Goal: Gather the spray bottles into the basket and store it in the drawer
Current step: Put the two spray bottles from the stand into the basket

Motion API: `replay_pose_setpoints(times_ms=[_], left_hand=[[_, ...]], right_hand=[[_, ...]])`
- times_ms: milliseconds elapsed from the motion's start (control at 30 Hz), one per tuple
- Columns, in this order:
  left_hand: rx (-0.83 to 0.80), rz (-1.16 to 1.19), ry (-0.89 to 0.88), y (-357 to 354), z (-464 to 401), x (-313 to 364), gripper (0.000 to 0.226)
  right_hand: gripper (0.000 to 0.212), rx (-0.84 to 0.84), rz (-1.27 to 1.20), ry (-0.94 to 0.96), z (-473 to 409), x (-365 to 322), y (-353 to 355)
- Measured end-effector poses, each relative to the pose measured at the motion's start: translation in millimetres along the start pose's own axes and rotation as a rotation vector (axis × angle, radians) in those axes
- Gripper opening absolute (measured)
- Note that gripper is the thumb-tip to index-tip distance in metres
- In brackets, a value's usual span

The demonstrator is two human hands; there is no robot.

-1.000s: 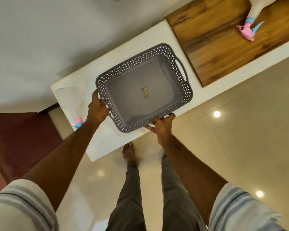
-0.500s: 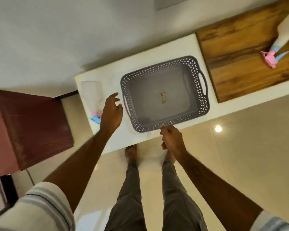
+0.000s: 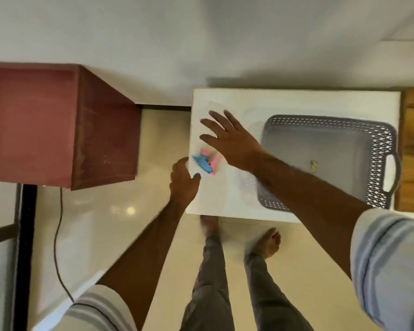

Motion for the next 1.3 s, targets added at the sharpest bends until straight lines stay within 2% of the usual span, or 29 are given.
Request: replay_pose_setpoints(times_ms=[67, 133, 233, 333, 400, 467, 533, 633, 700, 733, 767, 833, 900, 967, 1067, 1233, 1300], left_hand=[[-0.05, 0.035, 0.033, -9.2, -9.7, -7.7, 0.058], [-0.069, 0.043, 0.045, -15.2, -15.9, -11.9, 0.057], [-0.096, 0.044, 0.021, -21.2, -21.1, -14.8, 0.056], [-0.131, 0.037, -0.003, -24.3, -23.8, -14.9, 0.058], [-0.099, 0.022, -0.012, -19.4, -25.5, -14.5, 0.059], [-0.048, 0.009, -0.024, -9.9, -24.9, -13.1, 0.061], [-0.01, -0.05, -0.113, -2.1, -20.8, -5.3, 0.063], [0.03, -0.284, -0.373, -1.1, -11.6, 18.3, 0.065], [-0.02, -0.409, -0.537, -14.2, -5.3, 37.1, 0.07], [-0.055, -0.456, -0.598, -21.9, -2.8, 44.7, 0.073], [-0.091, -0.511, -0.652, -32.3, -0.6, 53.6, 0.077], [-0.143, -0.639, -0.724, -52.8, 1.0, 66.5, 0.086], [-0.163, -0.756, -0.758, -71.2, -0.1, 75.7, 0.1], [-0.164, -0.861, -0.759, -87.2, -2.8, 79.5, 0.112], [-0.158, -0.952, -0.738, -100.7, -6.1, 74.3, 0.121], [-0.144, -0.944, -0.737, -104.2, -6.6, 71.3, 0.123], [-0.152, -0.936, -0.733, -103.9, -7.5, 71.0, 0.124]], right_hand=[[0.057, -0.017, 0.193, 0.127, -20.5, -1.0, -12.9], [0.043, -0.122, 0.335, 0.195, -35.0, -5.2, -23.3], [0.025, -0.24, 0.378, 0.233, -45.2, -5.9, -35.9], [0.033, -0.265, 0.349, 0.156, -46.2, 1.7, -43.7], [0.039, -0.235, 0.322, 0.098, -45.6, 8.7, -38.8], [0.039, -0.124, 0.226, 0.036, -39.1, 17.2, -19.3], [0.035, 0.021, 0.058, -0.086, -18.0, 32.0, 6.0], [0.031, 0.331, -0.286, -0.282, 39.7, 50.3, 52.1], [0.03, 0.519, -0.658, -0.445, 86.6, 59.9, 77.3], [0.028, 0.588, -0.727, -0.529, 107.7, 63.9, 83.3], [0.029, 0.625, -0.845, -0.652, 131.5, 69.0, 83.8], [0.039, 0.647, -0.964, -0.784, 165.8, 74.5, 77.1], [0.045, 0.711, -1.193, -0.866, 193.5, 78.7, 59.6], [0.041, 0.742, -1.35, -0.885, 207.8, 79.5, 39.2], [0.03, 0.722, -1.387, -0.858, 209.8, 81.0, 16.3], [0.037, 0.646, -1.129, -0.768, 205.0, 88.1, -10.7], [0.04, 0.621, -1.096, -0.765, 198.1, 91.5, -23.1]])
Point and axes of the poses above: each hand's wrist, its own z-axis away from the middle knuckle, its own y-axis out of the back of the hand, x = y × z, the point moved 6 cm from there along -z, towards the middle knuckle, and after that the axes turned 8 degrees about y, right-handed, at the moved point
